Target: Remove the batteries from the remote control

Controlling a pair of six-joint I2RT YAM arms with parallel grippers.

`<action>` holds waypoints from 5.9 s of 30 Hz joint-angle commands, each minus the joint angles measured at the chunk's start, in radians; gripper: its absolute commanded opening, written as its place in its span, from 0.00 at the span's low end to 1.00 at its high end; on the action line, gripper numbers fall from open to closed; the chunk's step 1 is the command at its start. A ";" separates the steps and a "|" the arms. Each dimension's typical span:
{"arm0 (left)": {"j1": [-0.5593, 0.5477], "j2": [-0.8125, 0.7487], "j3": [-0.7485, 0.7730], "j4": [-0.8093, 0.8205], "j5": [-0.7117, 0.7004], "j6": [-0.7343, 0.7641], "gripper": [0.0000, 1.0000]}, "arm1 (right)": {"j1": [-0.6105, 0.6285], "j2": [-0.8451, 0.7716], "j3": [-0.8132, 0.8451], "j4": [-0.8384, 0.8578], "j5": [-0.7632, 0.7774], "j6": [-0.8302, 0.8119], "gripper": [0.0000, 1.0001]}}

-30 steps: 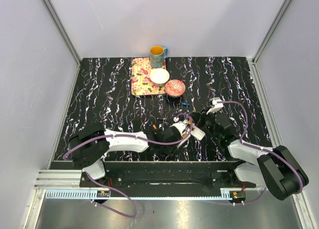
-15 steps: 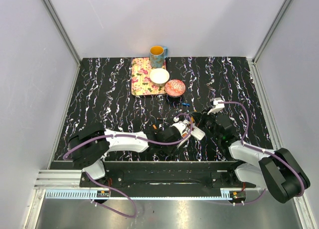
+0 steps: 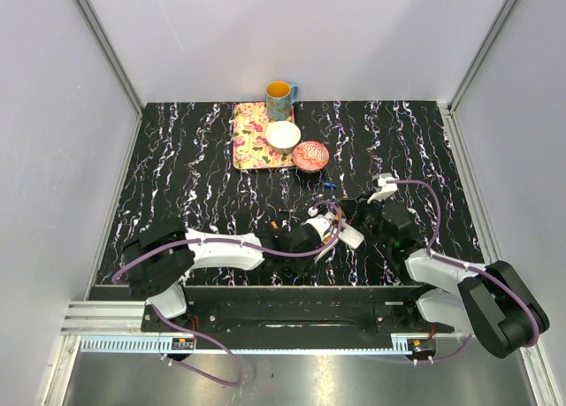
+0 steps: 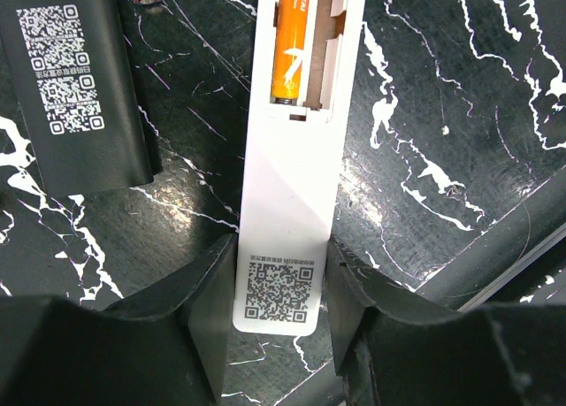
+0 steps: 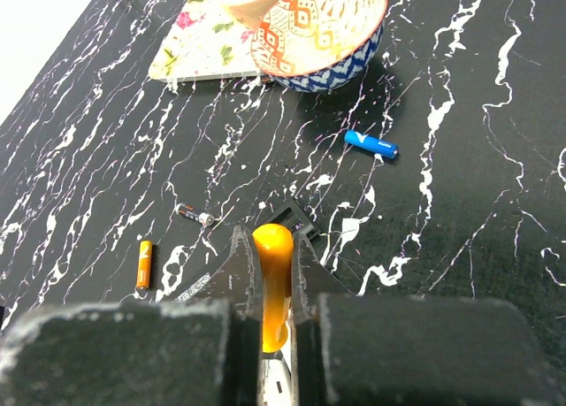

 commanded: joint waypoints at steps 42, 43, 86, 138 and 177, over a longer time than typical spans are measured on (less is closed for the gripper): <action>0.029 0.080 -0.052 -0.007 0.065 0.004 0.00 | 0.007 0.155 -0.056 0.292 -0.275 0.394 0.00; 0.029 0.081 -0.051 -0.007 0.066 0.004 0.00 | 0.008 0.153 -0.054 0.290 -0.278 0.399 0.00; 0.037 0.006 -0.085 -0.021 0.002 -0.025 0.00 | -0.022 -0.114 0.067 -0.105 0.047 0.083 0.00; 0.506 -0.397 -0.148 -0.147 -0.098 -0.021 0.96 | -0.228 0.056 0.225 -0.268 -0.074 0.242 0.00; 0.496 -0.689 -0.270 0.026 0.086 0.038 0.99 | -0.354 0.423 0.366 -0.270 -0.183 0.398 1.00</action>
